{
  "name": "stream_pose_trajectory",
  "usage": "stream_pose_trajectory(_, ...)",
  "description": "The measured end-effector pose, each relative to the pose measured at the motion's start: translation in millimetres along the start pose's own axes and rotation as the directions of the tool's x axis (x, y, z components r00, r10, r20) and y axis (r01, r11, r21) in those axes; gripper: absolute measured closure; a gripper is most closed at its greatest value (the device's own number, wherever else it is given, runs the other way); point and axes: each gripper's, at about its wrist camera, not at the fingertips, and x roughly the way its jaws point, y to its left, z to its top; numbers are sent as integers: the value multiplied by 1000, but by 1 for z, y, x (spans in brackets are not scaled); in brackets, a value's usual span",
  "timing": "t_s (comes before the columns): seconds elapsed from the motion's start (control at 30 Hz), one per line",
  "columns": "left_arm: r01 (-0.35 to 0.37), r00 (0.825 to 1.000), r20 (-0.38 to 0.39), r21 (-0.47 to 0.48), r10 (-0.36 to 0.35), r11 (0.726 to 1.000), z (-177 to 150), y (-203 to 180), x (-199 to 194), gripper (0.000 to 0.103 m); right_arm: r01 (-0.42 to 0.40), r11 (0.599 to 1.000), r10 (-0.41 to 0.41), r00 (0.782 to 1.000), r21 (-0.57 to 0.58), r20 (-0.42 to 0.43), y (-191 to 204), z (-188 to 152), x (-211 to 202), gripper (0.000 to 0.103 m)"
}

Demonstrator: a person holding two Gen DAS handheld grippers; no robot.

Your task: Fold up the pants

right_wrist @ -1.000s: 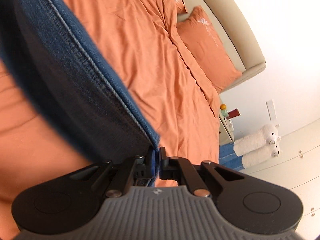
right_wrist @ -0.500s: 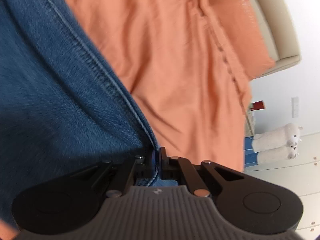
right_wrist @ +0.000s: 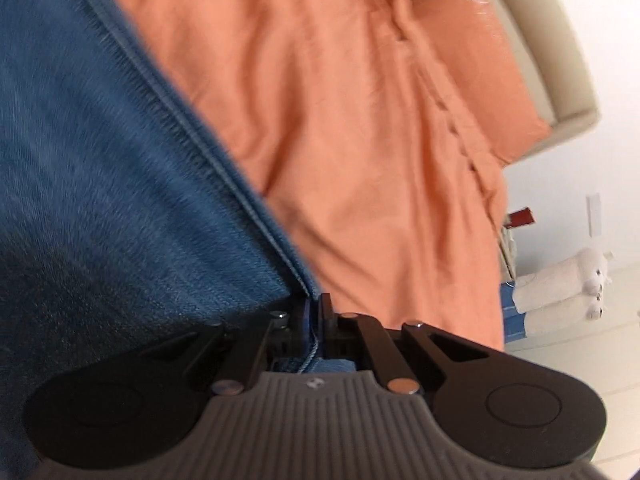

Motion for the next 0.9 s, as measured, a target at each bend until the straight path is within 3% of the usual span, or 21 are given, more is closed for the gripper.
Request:
stream_pose_trajectory(0.1,-30,1000,-6,11,30,999,7,0,-6,96,32,999,-32,999,11,10,-6,5,-5,103)
stream_pose_trajectory(0.3,-41,997,-68,24,42,999,17,-20,23,94,39,999,-40,997,-6,-66,7,23,21,103)
stream_pose_trajectory(0.37,-57,995,-79,40,60,998,17,-19,30,81,40,999,-42,995,-27,-86,16,24,28,103)
stream_pose_trajectory(0.43,-89,991,-89,74,96,993,15,-22,33,54,36,999,-39,994,-28,-100,20,25,33,103)
stream_pose_trajectory(0.53,-111,991,-70,83,117,990,16,-17,29,32,52,999,-52,993,-5,-107,19,26,33,80)
stream_pose_trajectory(0.6,-81,993,-78,46,84,996,15,-7,21,31,72,997,-71,992,12,-100,15,28,29,63)
stream_pose_trajectory(0.7,-64,996,-65,-6,64,998,11,16,0,31,68,994,-59,993,86,-98,5,34,11,62)
stream_pose_trajectory(0.9,-37,999,-39,-194,30,980,-24,86,-58,31,-124,961,121,992,246,29,17,62,-56,56)
